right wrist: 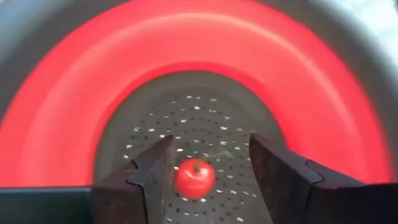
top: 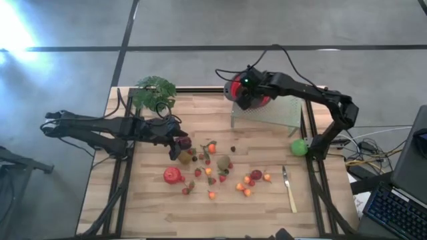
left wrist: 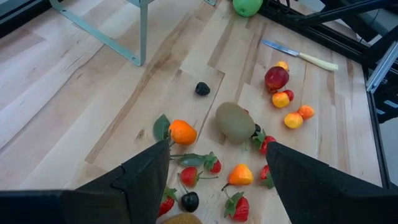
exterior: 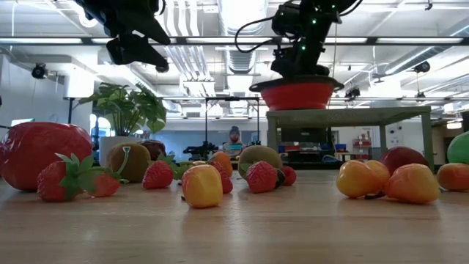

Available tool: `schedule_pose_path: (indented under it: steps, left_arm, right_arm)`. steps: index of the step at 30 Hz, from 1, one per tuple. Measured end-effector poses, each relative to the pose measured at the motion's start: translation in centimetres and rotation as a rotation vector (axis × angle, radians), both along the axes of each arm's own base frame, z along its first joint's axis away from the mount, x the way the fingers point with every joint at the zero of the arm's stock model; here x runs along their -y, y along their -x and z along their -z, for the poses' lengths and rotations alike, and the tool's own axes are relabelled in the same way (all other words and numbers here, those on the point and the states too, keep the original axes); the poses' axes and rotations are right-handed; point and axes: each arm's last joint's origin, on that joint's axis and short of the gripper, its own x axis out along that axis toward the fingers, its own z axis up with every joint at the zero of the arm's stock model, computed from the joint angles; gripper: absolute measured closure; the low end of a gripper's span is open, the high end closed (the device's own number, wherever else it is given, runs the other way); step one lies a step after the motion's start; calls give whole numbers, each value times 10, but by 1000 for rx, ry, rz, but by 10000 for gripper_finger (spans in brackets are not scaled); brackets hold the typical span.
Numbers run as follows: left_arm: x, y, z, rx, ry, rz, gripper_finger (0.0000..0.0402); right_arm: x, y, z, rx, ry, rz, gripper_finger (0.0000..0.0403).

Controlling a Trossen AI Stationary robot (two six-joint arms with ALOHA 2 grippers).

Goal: Pick & Place Fruit
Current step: Put the green apple into the strainer bowl on the shelf

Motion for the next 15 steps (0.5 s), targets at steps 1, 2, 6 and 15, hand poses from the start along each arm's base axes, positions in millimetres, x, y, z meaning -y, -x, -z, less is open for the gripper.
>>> schedule_pose_path:
  steps: [1, 2, 6, 15]
  left_arm:
    - [0, 0, 0, 0, 0, 0, 128]
    - [0, 0, 0, 0, 0, 0, 128]
    - [0, 0, 0, 0, 0, 0, 128]
    - [0, 0, 0, 0, 0, 0, 128]
  right_arm:
    - [-1, 1, -4, 3, 6, -6, 196]
    - [-2, 3, -9, 16, 15, -9, 194]
    - [-8, 13, -35, 89, 52, -15, 196]
    - [-46, 56, -75, 82, 15, -36, 228]
